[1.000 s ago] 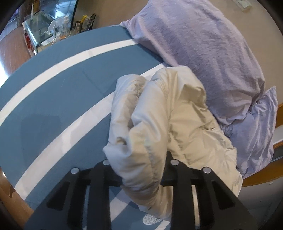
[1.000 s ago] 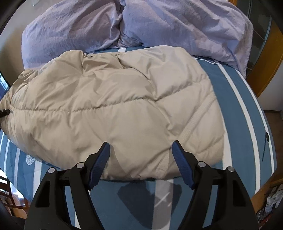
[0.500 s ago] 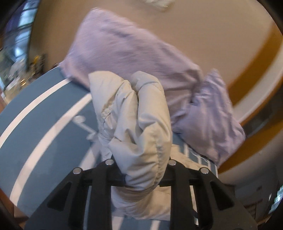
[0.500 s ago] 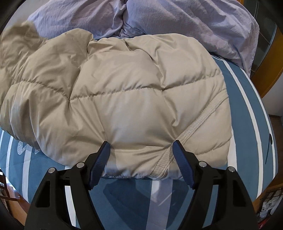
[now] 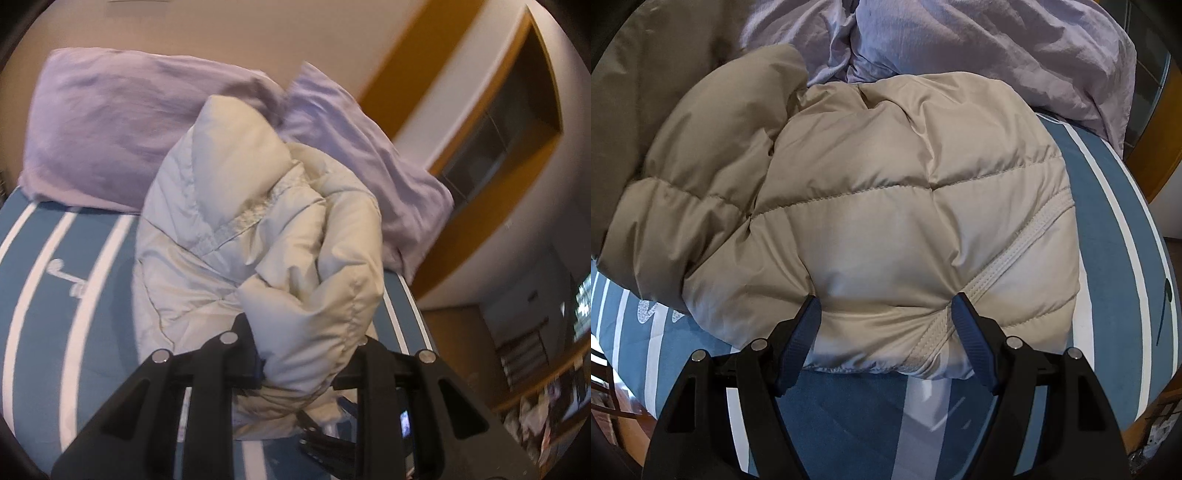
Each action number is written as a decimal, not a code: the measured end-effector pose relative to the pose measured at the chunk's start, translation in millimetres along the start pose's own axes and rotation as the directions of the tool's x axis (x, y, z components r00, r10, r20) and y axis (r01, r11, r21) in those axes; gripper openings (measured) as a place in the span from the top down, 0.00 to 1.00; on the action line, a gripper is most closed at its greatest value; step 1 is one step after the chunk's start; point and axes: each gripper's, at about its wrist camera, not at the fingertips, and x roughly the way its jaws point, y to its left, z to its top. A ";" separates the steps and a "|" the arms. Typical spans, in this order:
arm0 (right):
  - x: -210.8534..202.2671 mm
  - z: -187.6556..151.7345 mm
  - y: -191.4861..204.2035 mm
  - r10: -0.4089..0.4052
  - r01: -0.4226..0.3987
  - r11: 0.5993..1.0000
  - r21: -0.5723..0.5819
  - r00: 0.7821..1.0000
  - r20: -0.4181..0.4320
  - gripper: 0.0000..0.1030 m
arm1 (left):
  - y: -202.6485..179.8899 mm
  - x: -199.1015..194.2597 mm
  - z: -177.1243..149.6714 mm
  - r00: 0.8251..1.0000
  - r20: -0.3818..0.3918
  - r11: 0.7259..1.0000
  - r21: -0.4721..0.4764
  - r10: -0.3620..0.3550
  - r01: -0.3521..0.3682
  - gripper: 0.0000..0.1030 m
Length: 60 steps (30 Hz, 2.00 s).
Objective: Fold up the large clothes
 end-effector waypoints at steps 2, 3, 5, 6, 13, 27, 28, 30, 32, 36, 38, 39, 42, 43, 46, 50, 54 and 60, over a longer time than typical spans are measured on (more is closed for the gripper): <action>-1.7 -1.8 -4.5 0.016 -0.016 1.000 0.000 1.000 0.007 0.27 | -11.7 9.5 -4.4 1.000 -0.026 1.000 0.024 -0.015 0.016 0.77; -2.6 -2.8 -6.8 0.022 -0.022 1.000 -0.001 1.000 0.010 0.27 | -18.8 15.8 -7.1 0.999 -0.043 0.999 0.038 -0.025 0.027 0.77; -4.7 -3.4 -8.1 0.035 -0.035 0.999 -0.002 0.999 0.017 0.27 | -29.3 25.9 -11.6 0.997 -0.069 0.997 0.062 -0.037 0.041 0.77; -5.7 -3.7 -9.0 0.042 -0.042 0.999 -0.004 0.999 0.021 0.28 | -37.4 33.6 -15.1 0.995 -0.088 0.995 0.082 -0.042 0.049 0.77; -17.9 -8.5 -22.7 0.070 -0.070 0.998 0.003 0.995 0.068 0.31 | -71.6 76.7 -30.8 0.983 -0.176 0.986 0.146 -0.050 0.076 0.77; -24.7 -13.2 -68.8 0.036 -0.045 0.995 0.088 0.994 0.104 0.31 | -115.1 132.0 -65.5 0.957 -0.289 0.960 0.267 -0.001 0.081 0.76; -24.7 -14.7 -70.7 0.037 -0.046 0.995 0.091 0.994 0.102 0.31 | -115.7 133.3 -67.8 0.956 -0.294 0.959 0.271 0.001 0.082 0.76; -25.4 -17.4 -74.8 0.031 -0.041 0.994 0.101 0.995 0.098 0.31 | -117.1 136.1 -72.2 0.953 -0.303 0.957 0.277 0.005 0.083 0.76; -24.2 -20.3 -81.2 0.026 -0.038 0.992 0.121 0.995 0.092 0.31 | -118.2 138.4 -77.1 0.950 -0.311 0.955 0.283 0.009 0.084 0.76; -22.1 -27.1 -92.4 0.033 -0.045 0.985 0.165 0.996 0.078 0.31 | -121.2 144.7 -85.2 0.944 -0.329 0.950 0.300 0.018 0.087 0.76; -20.5 -28.9 -95.7 0.033 -0.046 0.983 0.180 0.997 0.073 0.31 | -123.0 147.2 -88.8 0.941 -0.337 0.946 0.311 0.023 0.088 0.76; -20.0 -29.1 -96.8 0.034 -0.047 0.982 0.184 0.997 0.072 0.31 | -123.7 148.3 -91.8 0.940 -0.341 0.944 0.318 0.027 0.088 0.76; -20.5 -29.7 -96.1 0.031 -0.045 0.981 0.187 0.997 0.073 0.31 | -125.8 148.3 -96.7 0.939 -0.342 0.937 0.339 0.038 0.086 0.76; -20.7 -29.5 -96.0 0.029 -0.043 0.981 0.188 0.997 0.074 0.31 | -126.4 146.9 -97.0 0.941 -0.337 0.935 0.345 0.042 0.082 0.74; -21.9 -29.0 -96.1 0.023 -0.038 0.981 0.192 0.997 0.079 0.31 | -128.4 137.8 -95.5 0.948 -0.314 0.930 0.360 0.043 0.077 0.57; -24.8 -28.9 -100.5 0.007 -0.025 0.978 0.205 0.996 0.088 0.31 | -133.0 119.0 -93.9 0.960 -0.277 0.921 0.383 0.040 0.072 0.35; -28.6 -29.9 -106.9 -0.006 -0.016 0.974 0.228 0.995 0.098 0.31 | -133.4 93.9 -88.7 0.972 -0.232 0.914 0.402 0.036 0.062 0.26; -35.0 -36.1 -111.1 -0.022 -0.005 0.965 0.263 0.995 0.099 0.31 | -113.4 58.0 -76.6 0.984 -0.169 0.923 0.383 0.052 0.017 0.23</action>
